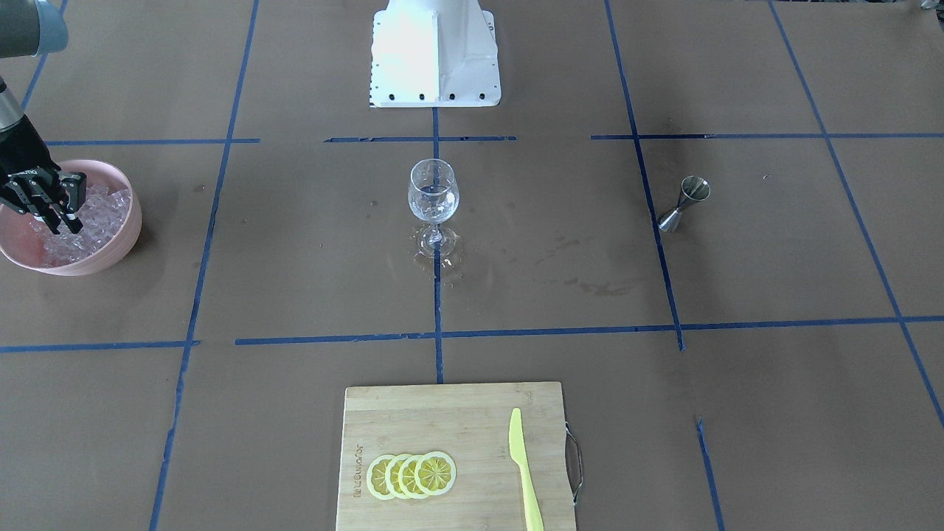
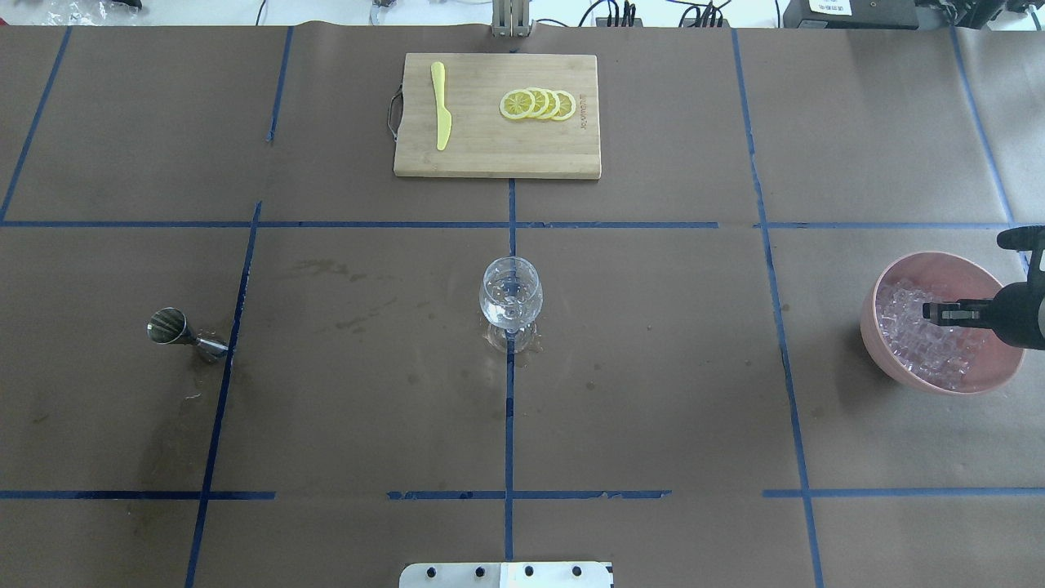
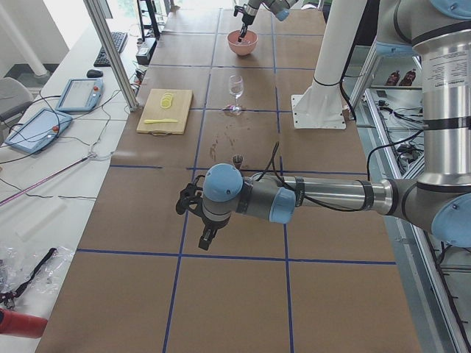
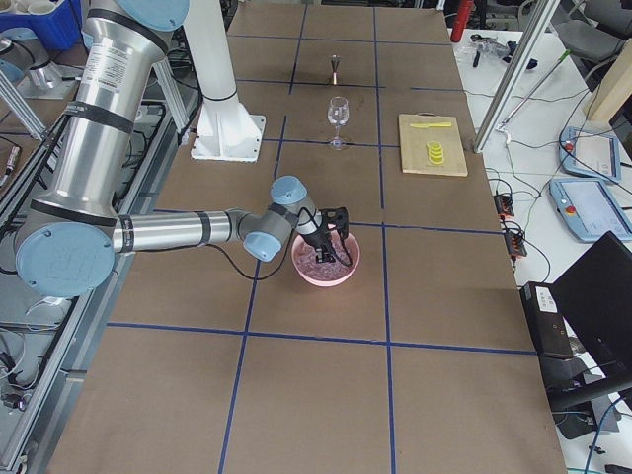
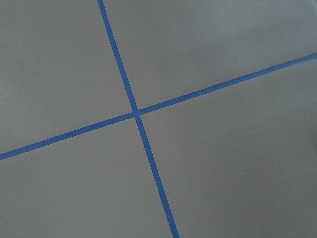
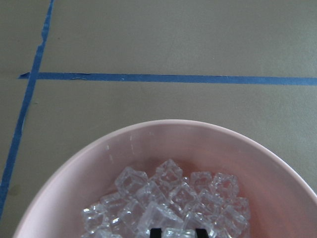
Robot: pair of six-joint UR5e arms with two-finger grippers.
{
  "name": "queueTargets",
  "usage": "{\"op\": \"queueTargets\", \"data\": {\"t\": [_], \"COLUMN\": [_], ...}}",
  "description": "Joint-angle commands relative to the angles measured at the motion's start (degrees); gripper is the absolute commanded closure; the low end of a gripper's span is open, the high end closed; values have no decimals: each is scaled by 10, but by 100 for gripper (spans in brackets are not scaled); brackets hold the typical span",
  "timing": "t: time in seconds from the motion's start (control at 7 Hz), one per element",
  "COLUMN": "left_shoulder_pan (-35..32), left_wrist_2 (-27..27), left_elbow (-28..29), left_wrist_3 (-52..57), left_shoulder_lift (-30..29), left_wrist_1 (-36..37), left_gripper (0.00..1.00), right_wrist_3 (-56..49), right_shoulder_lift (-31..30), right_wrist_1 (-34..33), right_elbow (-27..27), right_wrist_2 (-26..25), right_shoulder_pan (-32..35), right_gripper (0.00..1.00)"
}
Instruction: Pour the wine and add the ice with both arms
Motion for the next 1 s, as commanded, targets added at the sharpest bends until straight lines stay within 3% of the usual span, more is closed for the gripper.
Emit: {"op": "queueTargets", "data": {"t": [0.0,0.14,0.43,0.86], "left_shoulder_pan": [0,1,0,2], "left_wrist_2": [0,0,1,3], "left_elbow": [0,0,1,8], "left_wrist_3": [0,2,3,4], "left_shoulder_lift": [0,-1,1,4], "left_wrist_1": [-2,-2,-5,-3], "left_gripper": [0,0,0,0], "right_wrist_3": [-19,-29,-29,-6], "right_shoulder_lift": [7,20,138,348], "right_wrist_1": [-26,-49,-167,-443], "right_elbow": [37,69,99,129], "right_wrist_2": [55,72,81,77], "right_shoulder_pan": [39,48,49,3], "right_gripper": [100,100,100,100]}}
